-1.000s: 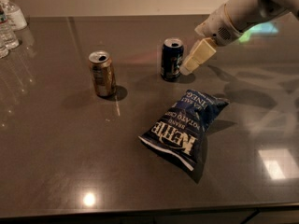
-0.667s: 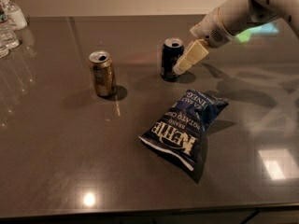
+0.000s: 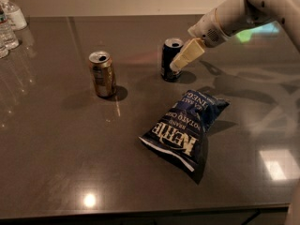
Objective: Pick pepsi can
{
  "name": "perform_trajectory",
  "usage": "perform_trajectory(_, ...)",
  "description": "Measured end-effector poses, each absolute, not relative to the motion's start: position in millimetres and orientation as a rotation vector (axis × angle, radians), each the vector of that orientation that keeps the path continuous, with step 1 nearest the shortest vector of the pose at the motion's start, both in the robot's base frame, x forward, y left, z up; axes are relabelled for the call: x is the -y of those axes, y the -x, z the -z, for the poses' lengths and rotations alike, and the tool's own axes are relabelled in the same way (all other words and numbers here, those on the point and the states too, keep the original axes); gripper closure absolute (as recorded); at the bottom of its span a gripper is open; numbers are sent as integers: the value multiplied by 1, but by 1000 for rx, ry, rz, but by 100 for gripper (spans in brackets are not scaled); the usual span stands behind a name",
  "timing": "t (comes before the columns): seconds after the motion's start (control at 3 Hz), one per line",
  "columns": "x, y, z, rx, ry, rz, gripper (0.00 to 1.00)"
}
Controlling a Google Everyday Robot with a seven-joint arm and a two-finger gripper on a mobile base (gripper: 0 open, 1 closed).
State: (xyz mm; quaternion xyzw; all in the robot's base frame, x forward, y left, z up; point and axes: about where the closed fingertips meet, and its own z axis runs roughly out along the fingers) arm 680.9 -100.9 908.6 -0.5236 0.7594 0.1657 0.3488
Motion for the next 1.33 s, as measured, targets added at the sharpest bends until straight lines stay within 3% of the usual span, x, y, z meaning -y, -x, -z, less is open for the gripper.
perform_trajectory(0.67, 95, -685, -912, -1959, 1329, -487, 49)
perform_trajectory(1.0, 88, -671, -928, -1928, 1338, -536, 81)
perform_trajectory(1.33, 81, -653, -949, -1890, 1367, -565, 100)
